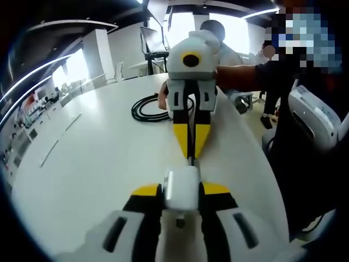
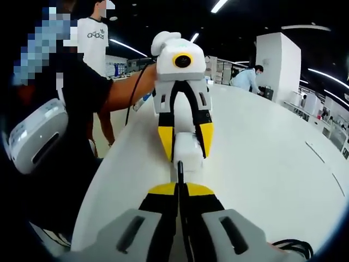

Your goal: Plug the desk Type‑C cable into the charger adapter.

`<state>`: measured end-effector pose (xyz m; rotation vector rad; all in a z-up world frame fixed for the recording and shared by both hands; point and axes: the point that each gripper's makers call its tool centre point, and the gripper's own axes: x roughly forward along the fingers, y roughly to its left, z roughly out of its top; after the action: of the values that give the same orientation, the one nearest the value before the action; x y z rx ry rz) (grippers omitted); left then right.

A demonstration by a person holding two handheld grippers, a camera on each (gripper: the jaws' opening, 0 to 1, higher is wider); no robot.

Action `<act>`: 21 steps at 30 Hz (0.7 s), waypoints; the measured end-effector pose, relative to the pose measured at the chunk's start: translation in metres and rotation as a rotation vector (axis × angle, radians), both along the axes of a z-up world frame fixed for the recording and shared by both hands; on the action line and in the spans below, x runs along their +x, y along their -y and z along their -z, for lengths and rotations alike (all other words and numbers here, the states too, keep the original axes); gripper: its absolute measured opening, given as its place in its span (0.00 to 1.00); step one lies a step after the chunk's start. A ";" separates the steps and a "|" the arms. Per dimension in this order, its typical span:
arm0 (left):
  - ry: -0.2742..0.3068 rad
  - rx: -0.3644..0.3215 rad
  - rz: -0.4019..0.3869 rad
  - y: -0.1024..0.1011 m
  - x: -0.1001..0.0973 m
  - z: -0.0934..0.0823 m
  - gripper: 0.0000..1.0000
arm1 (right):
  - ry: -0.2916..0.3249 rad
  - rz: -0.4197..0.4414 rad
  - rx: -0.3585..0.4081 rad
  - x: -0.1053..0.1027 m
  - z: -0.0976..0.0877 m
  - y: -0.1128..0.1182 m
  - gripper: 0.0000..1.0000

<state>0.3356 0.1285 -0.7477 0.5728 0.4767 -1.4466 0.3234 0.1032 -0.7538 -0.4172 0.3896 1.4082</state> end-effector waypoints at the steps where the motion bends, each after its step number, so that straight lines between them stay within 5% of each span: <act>1: 0.001 0.002 -0.001 0.000 0.000 0.000 0.25 | 0.000 0.003 -0.002 0.000 0.000 0.000 0.01; 21: 0.000 0.023 -0.002 0.001 0.000 0.001 0.24 | 0.035 -0.003 -0.084 -0.004 0.000 -0.003 0.00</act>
<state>0.3357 0.1278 -0.7485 0.5900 0.4942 -1.4410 0.3191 0.1066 -0.7542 -0.5105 0.4202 1.3891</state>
